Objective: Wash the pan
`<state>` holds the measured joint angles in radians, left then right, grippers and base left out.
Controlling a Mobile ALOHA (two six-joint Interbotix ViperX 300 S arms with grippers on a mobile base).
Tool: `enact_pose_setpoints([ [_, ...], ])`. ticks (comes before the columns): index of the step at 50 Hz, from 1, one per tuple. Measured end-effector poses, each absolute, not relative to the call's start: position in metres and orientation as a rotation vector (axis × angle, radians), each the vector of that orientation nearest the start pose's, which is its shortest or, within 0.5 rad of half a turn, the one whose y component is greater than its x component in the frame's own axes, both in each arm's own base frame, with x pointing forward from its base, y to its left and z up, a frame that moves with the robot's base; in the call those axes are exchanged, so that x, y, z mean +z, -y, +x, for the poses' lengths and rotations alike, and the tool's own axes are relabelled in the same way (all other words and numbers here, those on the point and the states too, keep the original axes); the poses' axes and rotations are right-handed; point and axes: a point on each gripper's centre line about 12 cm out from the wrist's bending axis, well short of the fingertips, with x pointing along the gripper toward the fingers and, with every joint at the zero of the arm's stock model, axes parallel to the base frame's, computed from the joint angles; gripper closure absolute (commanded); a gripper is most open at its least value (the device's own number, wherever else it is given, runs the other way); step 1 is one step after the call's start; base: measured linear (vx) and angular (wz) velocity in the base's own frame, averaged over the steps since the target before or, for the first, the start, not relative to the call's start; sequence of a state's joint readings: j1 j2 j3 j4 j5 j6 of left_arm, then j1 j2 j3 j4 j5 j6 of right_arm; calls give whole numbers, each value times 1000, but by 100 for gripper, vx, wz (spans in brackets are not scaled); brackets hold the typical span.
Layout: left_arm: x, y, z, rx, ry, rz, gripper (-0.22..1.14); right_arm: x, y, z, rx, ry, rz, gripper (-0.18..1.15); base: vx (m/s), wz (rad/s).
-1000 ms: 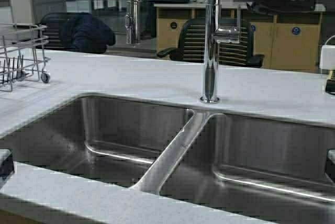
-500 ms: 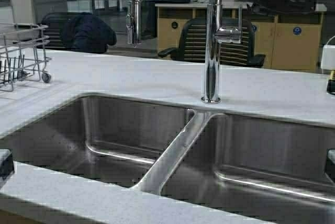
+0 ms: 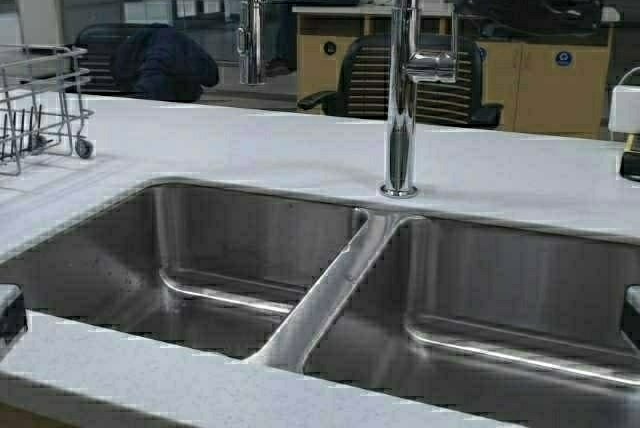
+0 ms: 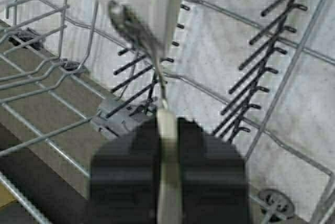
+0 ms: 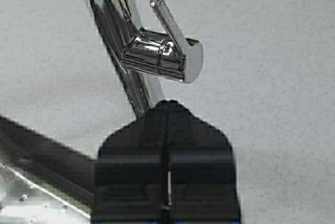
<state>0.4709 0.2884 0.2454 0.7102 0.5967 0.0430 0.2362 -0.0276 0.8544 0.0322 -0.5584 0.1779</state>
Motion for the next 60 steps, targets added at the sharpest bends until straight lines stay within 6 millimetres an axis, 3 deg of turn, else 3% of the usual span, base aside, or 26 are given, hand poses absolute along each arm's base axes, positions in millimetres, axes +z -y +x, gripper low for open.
enact_pose_setpoints([
  [9,154,-249,391,403,-1242,518,-5,175,-84,358,189,-291,169,90,0,0],
  [11,155,-250,392,410,-1237,514,-15,176,-84,359,188,-291,168,90,0,0],
  [18,158,-251,393,416,-1229,512,-8,175,-85,358,191,-293,167,90,0,0],
  [41,160,-251,393,422,-1225,494,-9,174,-84,358,189,-296,167,90,0,0],
  [50,187,-243,401,436,-1154,488,-9,175,-84,359,190,-291,166,90,0,0],
  [60,224,-209,419,404,-1062,535,-9,174,-84,358,189,-294,167,90,0,0],
])
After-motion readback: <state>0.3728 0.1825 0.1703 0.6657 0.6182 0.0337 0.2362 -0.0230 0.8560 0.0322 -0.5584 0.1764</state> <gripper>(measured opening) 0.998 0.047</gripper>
